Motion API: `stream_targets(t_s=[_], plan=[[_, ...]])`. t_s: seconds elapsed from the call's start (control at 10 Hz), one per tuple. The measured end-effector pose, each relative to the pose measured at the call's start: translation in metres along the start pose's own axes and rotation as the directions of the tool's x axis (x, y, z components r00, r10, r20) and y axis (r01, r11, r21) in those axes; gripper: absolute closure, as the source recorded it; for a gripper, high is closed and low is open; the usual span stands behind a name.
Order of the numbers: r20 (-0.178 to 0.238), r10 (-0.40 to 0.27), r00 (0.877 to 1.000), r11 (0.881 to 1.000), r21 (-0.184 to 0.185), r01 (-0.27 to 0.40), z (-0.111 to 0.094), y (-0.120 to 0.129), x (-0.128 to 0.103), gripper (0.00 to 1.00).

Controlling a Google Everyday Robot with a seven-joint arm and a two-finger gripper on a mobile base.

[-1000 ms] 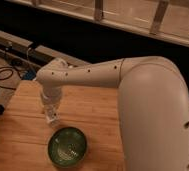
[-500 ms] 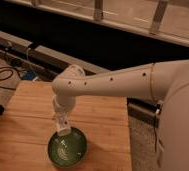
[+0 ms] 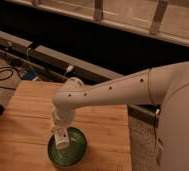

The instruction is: Place the bottle in the ceramic bowl

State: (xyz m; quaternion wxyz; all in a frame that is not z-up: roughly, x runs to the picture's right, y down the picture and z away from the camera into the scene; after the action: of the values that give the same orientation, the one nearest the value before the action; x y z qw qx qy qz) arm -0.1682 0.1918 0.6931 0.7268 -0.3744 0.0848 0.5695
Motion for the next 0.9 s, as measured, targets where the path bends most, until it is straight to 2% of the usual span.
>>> stream_targets(t_s=[0.3, 0.5, 0.6, 0.9], plan=[[-0.054, 0.082, 0.995, 0.996, -0.014, -0.083, 0.022, -0.013, 0.026, 1.00], [-0.054, 0.090, 0.994, 0.996, -0.016, -0.091, 0.022, -0.014, 0.028, 0.97], [-0.054, 0.090, 0.995, 0.996, -0.016, -0.091, 0.022, -0.014, 0.028, 0.85], [-0.055, 0.089, 0.995, 0.996, -0.016, -0.090, 0.022, -0.014, 0.028, 0.59]])
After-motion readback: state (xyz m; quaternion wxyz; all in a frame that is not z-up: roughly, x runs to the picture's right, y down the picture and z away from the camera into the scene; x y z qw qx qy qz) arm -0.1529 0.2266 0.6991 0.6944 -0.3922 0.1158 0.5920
